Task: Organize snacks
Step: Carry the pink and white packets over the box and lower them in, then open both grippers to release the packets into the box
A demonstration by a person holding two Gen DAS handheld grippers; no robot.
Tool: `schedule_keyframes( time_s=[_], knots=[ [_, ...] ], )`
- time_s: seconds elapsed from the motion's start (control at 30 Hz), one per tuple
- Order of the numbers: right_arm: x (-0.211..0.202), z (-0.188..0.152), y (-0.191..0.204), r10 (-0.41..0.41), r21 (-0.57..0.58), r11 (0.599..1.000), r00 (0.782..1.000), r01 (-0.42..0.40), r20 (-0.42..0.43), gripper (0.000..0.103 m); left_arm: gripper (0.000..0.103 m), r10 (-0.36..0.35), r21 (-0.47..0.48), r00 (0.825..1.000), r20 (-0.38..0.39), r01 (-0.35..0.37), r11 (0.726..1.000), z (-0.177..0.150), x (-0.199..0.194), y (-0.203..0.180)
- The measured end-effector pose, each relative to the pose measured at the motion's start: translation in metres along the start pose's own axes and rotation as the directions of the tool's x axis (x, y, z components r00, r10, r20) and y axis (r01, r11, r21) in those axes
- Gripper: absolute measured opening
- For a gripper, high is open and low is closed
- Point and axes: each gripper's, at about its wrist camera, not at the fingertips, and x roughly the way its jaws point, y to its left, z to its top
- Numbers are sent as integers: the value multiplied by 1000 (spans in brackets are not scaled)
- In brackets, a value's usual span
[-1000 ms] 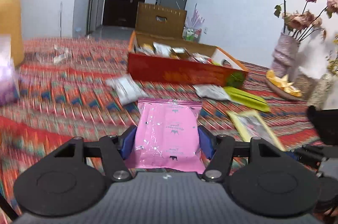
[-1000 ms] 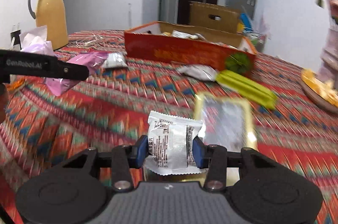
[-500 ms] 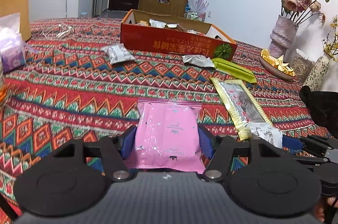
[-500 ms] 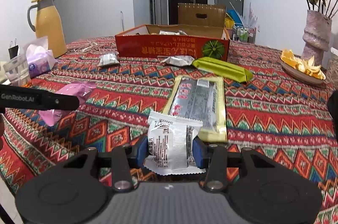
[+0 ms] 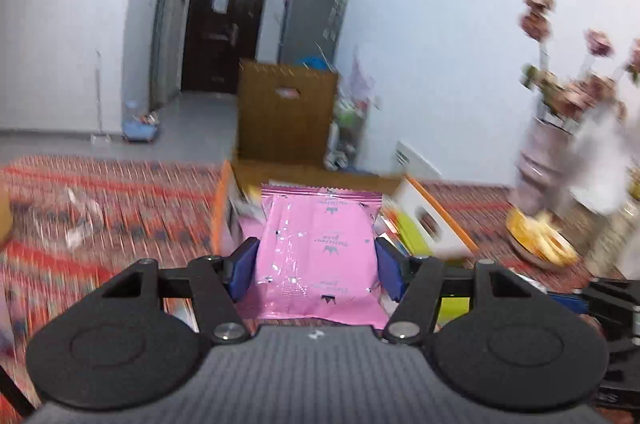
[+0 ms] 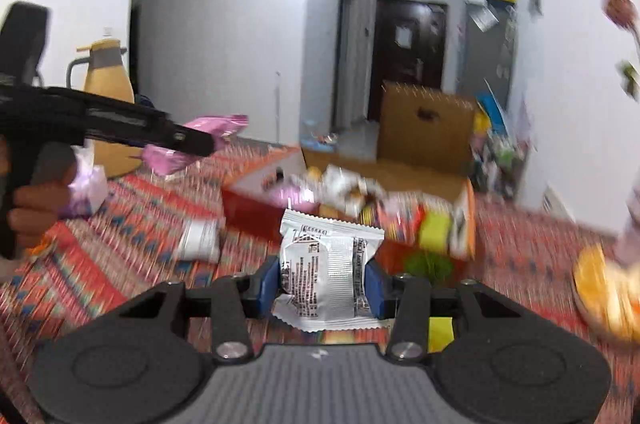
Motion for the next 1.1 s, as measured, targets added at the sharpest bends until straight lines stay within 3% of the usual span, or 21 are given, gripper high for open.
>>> schedule_keyframes(
  time_s=[0.1,0.23,0.3,0.43,0.57,0.67,0.73,0.87,1.1],
  knots=[
    [44,33,-12,45,-2,999,999,-45,17,43,63,14,5,999,30,-14,1000,24,36,11],
    [117,64,-28,108,68,992,994,-106,-26,43,63,-37,-15,999,-17,37,999,42,95,26],
    [155,73,-33,146,115,984,987,-137,-66,43,63,-10,-22,999,-32,9,1000,41,118,32],
    [222,77,-34,176,162,975,970,-149,-167,43,63,6,-55,998,-69,-10,998,30,153,45],
    [265,62,-29,177,190,973,951,-130,-253,43,63,16,-28,991,-134,-20,999,17,176,49],
    [273,53,-25,208,200,967,938,-156,-276,45,63,1,-61,983,-181,-12,998,14,185,55],
    [271,51,-24,205,199,968,938,-153,-278,60,63,-5,-57,981,-192,-6,998,12,185,57],
    [252,53,-35,214,230,961,941,-154,-264,73,72,-24,-49,983,-181,16,999,14,177,54],
    [195,63,-62,141,225,970,963,-88,-231,76,75,-14,-41,993,-113,10,999,25,138,52]
  ],
)
